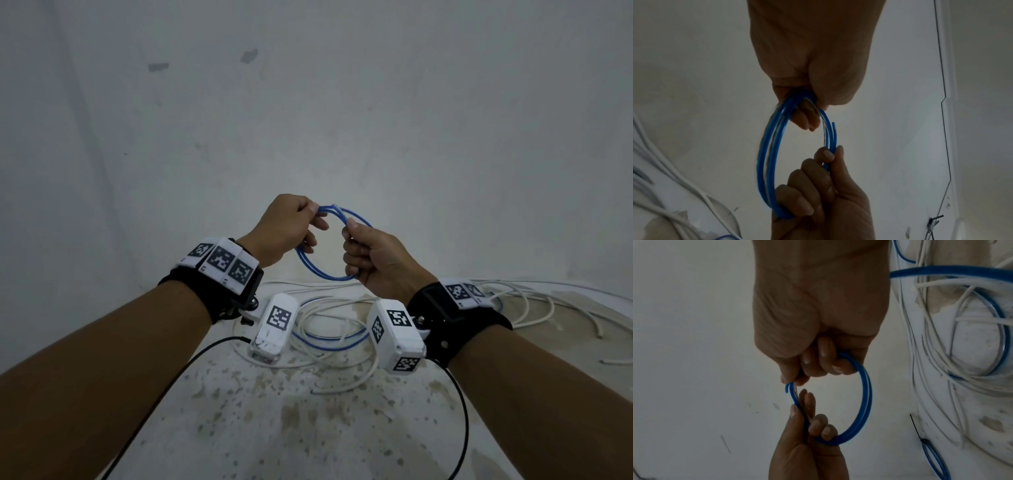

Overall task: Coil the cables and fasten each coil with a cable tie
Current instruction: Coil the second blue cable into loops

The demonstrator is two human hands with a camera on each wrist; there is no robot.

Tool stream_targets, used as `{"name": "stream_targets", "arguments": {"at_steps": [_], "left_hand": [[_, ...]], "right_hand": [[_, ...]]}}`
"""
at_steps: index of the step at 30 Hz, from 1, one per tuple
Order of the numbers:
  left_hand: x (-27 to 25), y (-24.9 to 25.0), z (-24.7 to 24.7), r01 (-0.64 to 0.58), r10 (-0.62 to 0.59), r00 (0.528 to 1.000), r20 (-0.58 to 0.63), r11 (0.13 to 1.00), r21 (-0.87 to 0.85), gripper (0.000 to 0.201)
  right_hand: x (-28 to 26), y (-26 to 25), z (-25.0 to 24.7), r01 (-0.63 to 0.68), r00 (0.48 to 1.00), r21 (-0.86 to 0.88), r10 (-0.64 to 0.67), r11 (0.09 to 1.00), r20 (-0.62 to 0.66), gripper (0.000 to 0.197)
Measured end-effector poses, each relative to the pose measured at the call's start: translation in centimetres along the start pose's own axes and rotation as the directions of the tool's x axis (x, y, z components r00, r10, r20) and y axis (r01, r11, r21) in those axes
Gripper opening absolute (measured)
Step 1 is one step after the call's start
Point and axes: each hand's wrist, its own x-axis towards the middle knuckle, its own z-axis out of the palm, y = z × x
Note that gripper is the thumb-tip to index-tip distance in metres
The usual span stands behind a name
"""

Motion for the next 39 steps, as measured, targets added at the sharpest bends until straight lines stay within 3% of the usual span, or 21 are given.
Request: {"name": "stream_targets", "arguments": {"at_steps": [4,7,13,19,22,24,25,27,28,29,30,32,35,39], "left_hand": [[-0.3,0.2,-0.3,-0.054,0.055,0.996,0.07,0.998,-0.018,0.028],[-0.4,0.2,-0.6,-0.129,0.122,0.987,0.103,0.989,0.07,0.027],[-0.2,0.6,-0.5,-0.086,0.063,0.977,0.202,0.99,0.108,0.029],[0.0,-0.4,0.3,-0.166,0.164,0.986,0.028,0.948,0.272,0.041],[0.2,-1.2,0.5,-0.128,0.152,0.985,-0.082,0.962,0.243,0.039],[0.2,-1.5,0.3,-0.109,0.14,0.983,-0.119,0.966,0.234,0.039],[0.2,-1.6,0.2,-0.11,0.141,0.982,-0.123,0.967,0.231,0.039],[0.2,-1.7,0.0,-0.131,0.16,0.98,-0.115,0.965,0.229,0.04],[0.2,-1.6,0.0,-0.147,0.175,0.979,-0.108,0.962,0.229,0.04],[0.1,-1.5,0.1,-0.164,0.191,0.976,-0.102,0.96,0.228,0.04],[0.1,-1.5,0.1,-0.179,0.205,0.974,-0.098,0.958,0.226,0.039],[0.1,-1.4,0.2,-0.208,0.234,0.967,-0.1,0.954,0.217,0.039],[0.0,-1.3,0.1,-0.232,0.259,0.959,-0.114,0.951,0.204,0.041],[-0.2,-1.5,0.1,-0.219,0.226,0.971,-0.079,0.972,0.087,0.037]], "right_hand": [[0.2,0.0,-0.2,-0.017,0.998,0.002,0.017,1.0,-0.064,0.031],[0.3,0.0,-0.3,-0.036,0.997,-0.011,0.035,0.999,-0.075,0.031],[0.2,0.3,-0.3,-0.069,0.997,-0.027,0.068,0.997,-0.043,0.03],[0.0,0.7,0.4,-0.011,1.0,-0.189,0.006,0.982,-0.024,0.027],[-0.1,0.2,0.7,0.006,0.999,-0.316,-0.023,0.949,-0.049,0.037],[0.0,-0.2,0.7,0.043,0.982,-0.528,-0.132,0.848,-0.133,0.046],[0.1,-0.3,0.6,0.066,0.947,-0.67,-0.258,0.739,-0.191,0.047],[0.6,-0.9,-0.1,0.034,0.807,-0.891,-0.538,0.453,-0.243,0.043],[0.7,-1.2,-0.2,0.008,0.768,-0.931,-0.598,0.365,-0.229,0.037],[0.7,-1.6,-0.3,0.012,0.787,-0.945,-0.586,0.327,-0.193,0.033],[1.0,-1.8,-0.4,0.054,0.844,-0.943,-0.52,0.328,-0.133,0.033],[1.2,-1.9,-0.4,0.147,0.929,-0.874,-0.367,0.463,-0.038,0.035],[0.5,-2.0,-0.5,0.169,0.964,-0.68,-0.265,0.713,-0.039,0.031],[0.0,-2.2,-1.0,0.069,0.994,-0.444,-0.097,0.893,-0.04,0.03]]}}
